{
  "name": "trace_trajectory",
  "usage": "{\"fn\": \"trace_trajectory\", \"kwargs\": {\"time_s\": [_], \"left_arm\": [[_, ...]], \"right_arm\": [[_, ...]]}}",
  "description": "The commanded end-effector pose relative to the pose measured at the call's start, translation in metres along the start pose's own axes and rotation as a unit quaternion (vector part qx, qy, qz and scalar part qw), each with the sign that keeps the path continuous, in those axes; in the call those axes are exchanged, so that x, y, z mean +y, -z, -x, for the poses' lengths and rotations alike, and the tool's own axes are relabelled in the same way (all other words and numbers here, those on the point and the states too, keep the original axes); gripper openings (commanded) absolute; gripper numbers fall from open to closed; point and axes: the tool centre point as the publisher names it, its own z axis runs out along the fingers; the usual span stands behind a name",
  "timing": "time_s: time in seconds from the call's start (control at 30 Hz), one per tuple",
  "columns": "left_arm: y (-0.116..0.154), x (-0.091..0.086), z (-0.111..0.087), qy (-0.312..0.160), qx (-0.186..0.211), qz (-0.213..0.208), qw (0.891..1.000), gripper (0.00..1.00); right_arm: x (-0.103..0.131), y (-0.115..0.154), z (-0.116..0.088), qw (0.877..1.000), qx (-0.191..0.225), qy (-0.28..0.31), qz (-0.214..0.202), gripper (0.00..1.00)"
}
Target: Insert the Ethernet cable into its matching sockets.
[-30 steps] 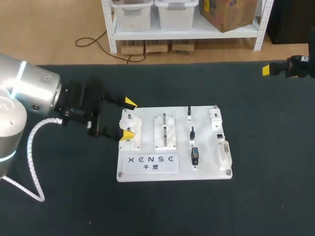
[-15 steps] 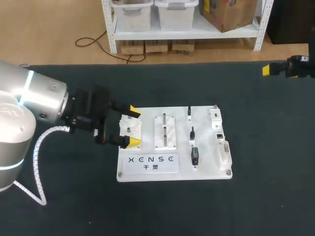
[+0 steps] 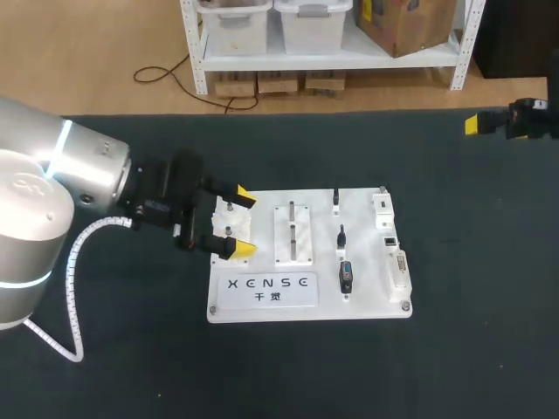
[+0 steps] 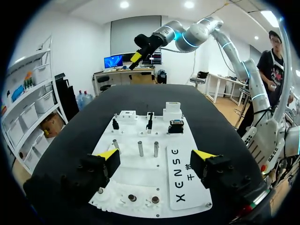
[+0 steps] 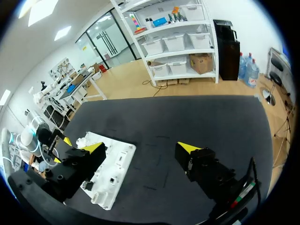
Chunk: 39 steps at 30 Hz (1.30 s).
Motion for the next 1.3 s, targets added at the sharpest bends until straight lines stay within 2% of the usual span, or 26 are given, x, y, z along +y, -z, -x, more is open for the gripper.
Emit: {"fn": "trace_trajectory", "kwargs": {"time_s": [0.03, 0.27, 0.4, 0.5, 0.67, 0.97, 1.1, 1.3], "left_arm": [[-0.001, 0.001, -0.001, -0.001, -0.001, 0.0, 1.0, 1.0], [-0.001, 0.001, -0.001, -0.001, -0.001, 0.0, 1.0, 1.0], [-0.001, 0.001, -0.001, -0.001, -0.001, 0.0, 1.0, 1.0], [-0.001, 0.001, -0.001, -0.001, -0.001, 0.0, 1.0, 1.0], [-0.001, 0.001, -0.001, -0.001, -0.001, 0.0, 1.0, 1.0], [-0.001, 0.001, -0.001, -0.001, -0.001, 0.0, 1.0, 1.0], [-0.001, 0.001, -0.001, -0.001, -0.001, 0.0, 1.0, 1.0], [-0.001, 0.001, -0.001, -0.001, -0.001, 0.0, 1.0, 1.0]], "right_arm": [[0.025, -0.012, -0.002, 1.0, 0.005, -0.002, 0.01, 1.0], [0.086, -0.041, -0.03, 0.998, 0.063, 0.025, -0.017, 1.0], [0.113, -0.057, -0.047, 0.992, 0.114, 0.03, -0.043, 1.0], [0.129, -0.068, -0.057, 0.987, 0.143, 0.031, -0.066, 1.0], [0.148, -0.089, -0.071, 0.979, 0.168, 0.03, -0.11, 1.0], [0.161, -0.119, -0.111, 0.958, 0.22, 0.023, -0.183, 1.0], [0.158, -0.128, -0.128, 0.949, 0.243, 0.013, -0.201, 1.0], [0.153, -0.137, -0.141, 0.941, 0.257, 0.008, -0.221, 1.0]]}}
